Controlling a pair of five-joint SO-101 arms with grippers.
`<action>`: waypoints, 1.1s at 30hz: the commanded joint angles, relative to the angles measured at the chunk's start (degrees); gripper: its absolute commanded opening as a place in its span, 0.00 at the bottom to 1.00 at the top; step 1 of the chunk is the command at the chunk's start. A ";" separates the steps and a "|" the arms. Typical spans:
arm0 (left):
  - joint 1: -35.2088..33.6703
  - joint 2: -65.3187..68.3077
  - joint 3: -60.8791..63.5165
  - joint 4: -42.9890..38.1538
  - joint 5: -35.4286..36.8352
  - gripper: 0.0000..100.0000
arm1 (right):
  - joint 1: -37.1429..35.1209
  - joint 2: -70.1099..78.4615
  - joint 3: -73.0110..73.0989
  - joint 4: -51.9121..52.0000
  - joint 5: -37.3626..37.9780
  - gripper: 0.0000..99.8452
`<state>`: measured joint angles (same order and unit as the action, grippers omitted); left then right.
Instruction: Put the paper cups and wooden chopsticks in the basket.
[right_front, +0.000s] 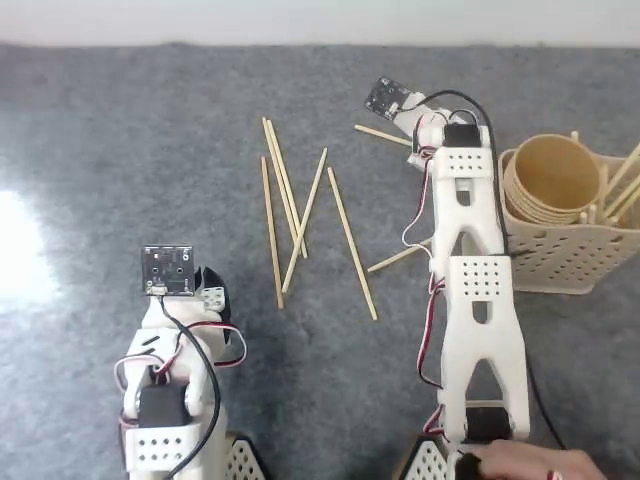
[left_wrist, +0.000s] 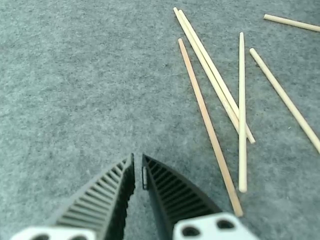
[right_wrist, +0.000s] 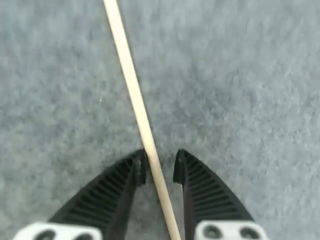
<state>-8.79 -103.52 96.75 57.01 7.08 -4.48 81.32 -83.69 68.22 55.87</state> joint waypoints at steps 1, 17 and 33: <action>2.29 -0.44 -0.31 -0.88 -0.62 0.02 | 1.71 1.63 -5.80 0.66 0.62 0.11; 2.46 -0.44 -0.31 -0.88 -0.62 0.02 | 1.89 2.24 -3.69 1.98 8.00 0.02; 2.55 -0.53 -0.31 -1.14 -0.70 0.02 | 0.75 0.04 -12.66 16.75 8.44 0.01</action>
<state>-6.68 -103.52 96.75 57.01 7.08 -4.22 83.16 -91.52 79.65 63.87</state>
